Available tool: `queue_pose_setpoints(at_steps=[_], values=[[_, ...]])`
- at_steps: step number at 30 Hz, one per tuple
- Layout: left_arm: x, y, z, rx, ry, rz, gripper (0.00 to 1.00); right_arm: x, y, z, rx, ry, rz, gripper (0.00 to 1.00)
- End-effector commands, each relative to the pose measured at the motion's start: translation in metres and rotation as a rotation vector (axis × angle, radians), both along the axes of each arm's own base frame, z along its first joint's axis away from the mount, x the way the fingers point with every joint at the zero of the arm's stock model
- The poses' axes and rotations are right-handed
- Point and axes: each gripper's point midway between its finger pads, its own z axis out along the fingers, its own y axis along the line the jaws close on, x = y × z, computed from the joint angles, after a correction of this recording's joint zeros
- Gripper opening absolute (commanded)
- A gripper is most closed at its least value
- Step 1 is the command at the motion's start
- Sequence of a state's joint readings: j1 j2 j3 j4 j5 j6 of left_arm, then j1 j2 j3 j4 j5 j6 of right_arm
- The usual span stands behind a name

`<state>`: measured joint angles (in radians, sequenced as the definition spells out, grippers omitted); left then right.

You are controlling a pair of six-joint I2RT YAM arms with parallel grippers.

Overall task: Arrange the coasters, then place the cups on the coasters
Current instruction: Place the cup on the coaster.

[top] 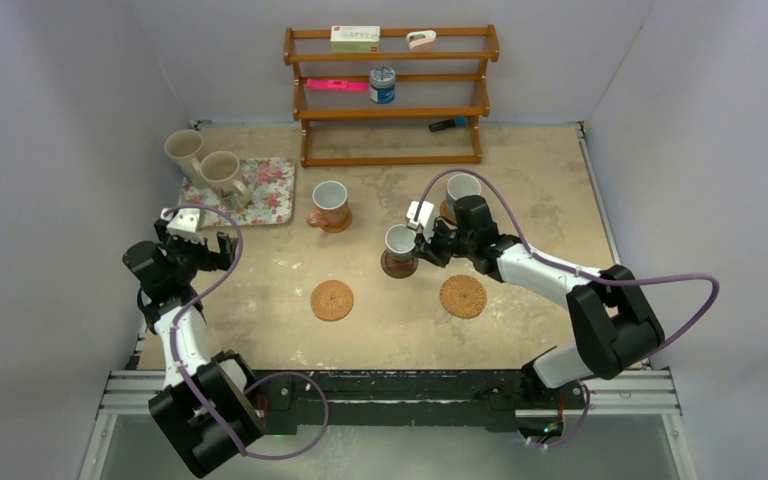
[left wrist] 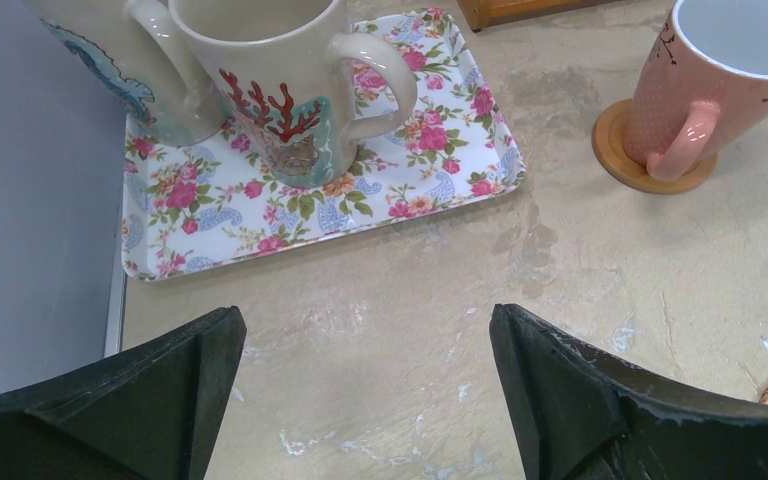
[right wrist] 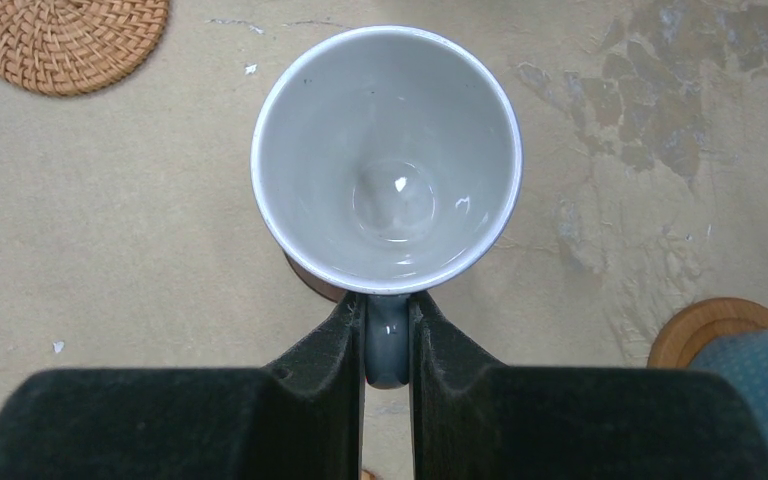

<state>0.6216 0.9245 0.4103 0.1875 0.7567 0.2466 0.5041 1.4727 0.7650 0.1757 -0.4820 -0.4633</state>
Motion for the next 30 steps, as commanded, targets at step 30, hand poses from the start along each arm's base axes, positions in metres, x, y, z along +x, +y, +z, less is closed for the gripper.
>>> queue_pose_setpoints(at_steps=[30], values=[[0.003,-0.001,0.000,0.016,-0.026,-0.028,1.00,0.000,0.012,0.001,0.000,-0.013,0.087,0.00]])
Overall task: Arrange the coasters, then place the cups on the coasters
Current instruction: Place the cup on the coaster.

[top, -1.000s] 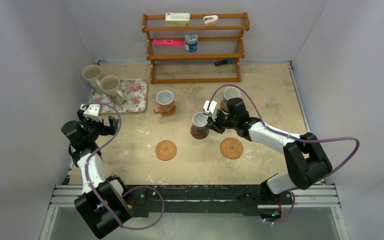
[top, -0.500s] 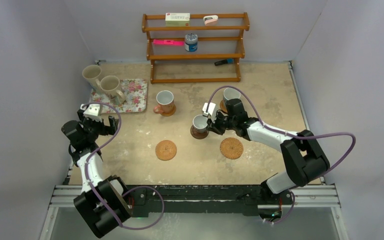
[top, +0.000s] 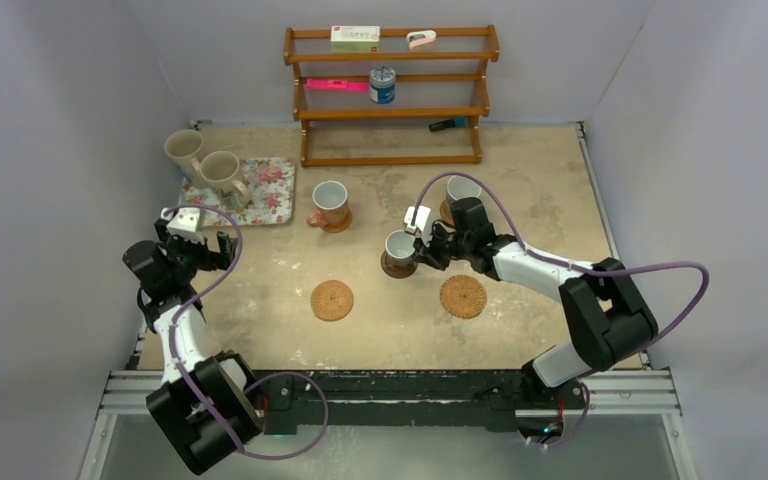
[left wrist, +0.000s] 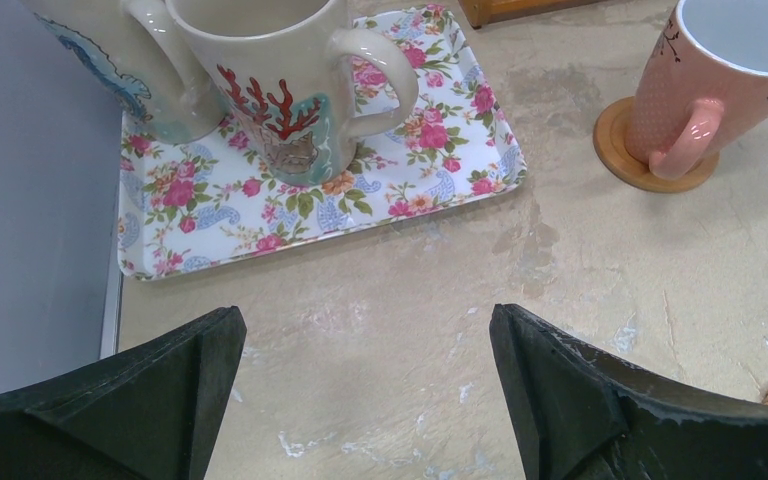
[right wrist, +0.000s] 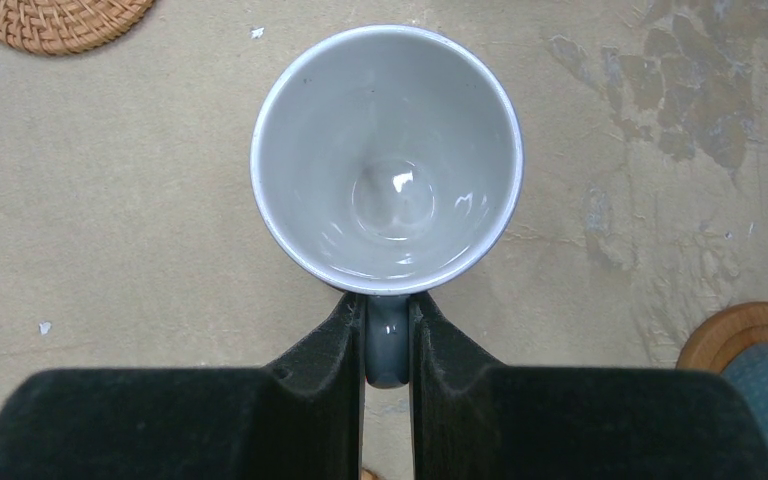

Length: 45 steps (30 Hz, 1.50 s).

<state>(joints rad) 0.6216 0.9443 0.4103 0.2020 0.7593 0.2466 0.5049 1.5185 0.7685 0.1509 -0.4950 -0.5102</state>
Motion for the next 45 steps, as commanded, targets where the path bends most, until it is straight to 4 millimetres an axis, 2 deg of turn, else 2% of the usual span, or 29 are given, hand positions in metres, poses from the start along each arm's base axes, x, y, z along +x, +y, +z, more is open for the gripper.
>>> queue_pose_setpoints(at_steps=[1,18,45], values=[[0.0013,-0.0018,0.0018,0.019,-0.028,-0.025,1.00,0.0044,0.0131,0.0190,0.043,-0.037,0.052,0.00],[0.0014,-0.0020,0.0022,0.019,-0.029,-0.026,1.00,0.0032,0.0128,0.0201,0.039,-0.041,0.062,0.00],[0.0015,-0.0025,0.0013,0.018,-0.027,-0.031,1.00,0.0041,0.0108,0.0197,0.029,-0.049,0.057,0.24]])
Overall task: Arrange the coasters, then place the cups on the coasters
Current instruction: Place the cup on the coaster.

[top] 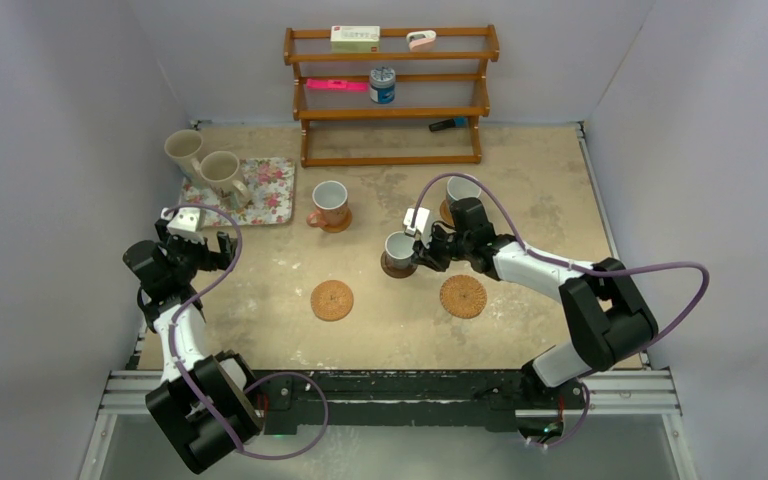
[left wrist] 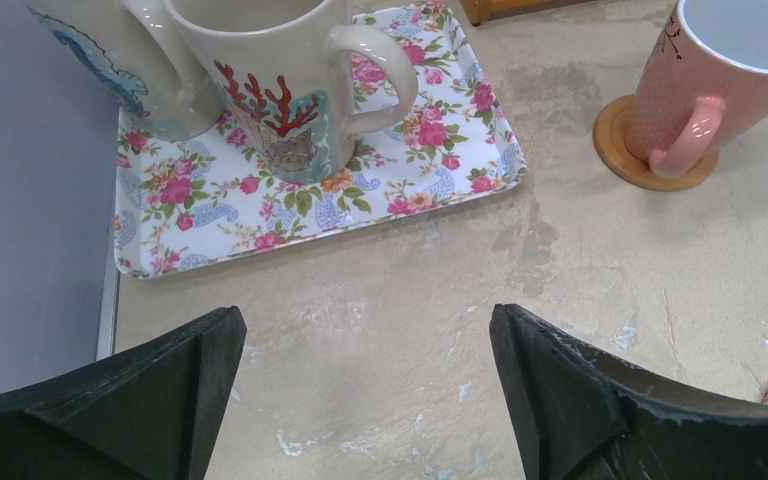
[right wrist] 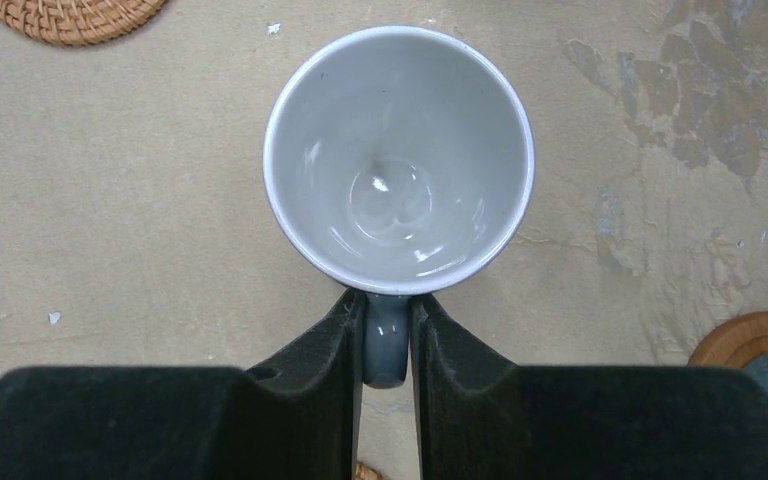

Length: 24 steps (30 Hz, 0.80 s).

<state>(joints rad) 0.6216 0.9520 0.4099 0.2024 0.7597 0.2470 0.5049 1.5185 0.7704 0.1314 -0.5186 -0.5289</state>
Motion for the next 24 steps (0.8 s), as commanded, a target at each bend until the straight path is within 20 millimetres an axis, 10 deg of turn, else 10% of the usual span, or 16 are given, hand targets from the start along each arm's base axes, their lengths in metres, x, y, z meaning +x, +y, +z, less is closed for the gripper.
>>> queue_pose_setpoints(at_steps=[1,14,24], values=[[0.0013,-0.0025,0.0035,0.023,-0.034,-0.030,1.00,0.0090,0.0098,0.0210,0.030,-0.059,0.028,0.25],[0.0013,-0.0024,0.0035,0.023,-0.034,-0.030,1.00,0.0091,0.0094,0.0213,0.029,-0.062,0.028,0.40],[0.0009,-0.0023,0.0045,0.025,-0.036,-0.027,1.00,0.0094,0.0090,0.0229,0.035,-0.071,0.021,0.97]])
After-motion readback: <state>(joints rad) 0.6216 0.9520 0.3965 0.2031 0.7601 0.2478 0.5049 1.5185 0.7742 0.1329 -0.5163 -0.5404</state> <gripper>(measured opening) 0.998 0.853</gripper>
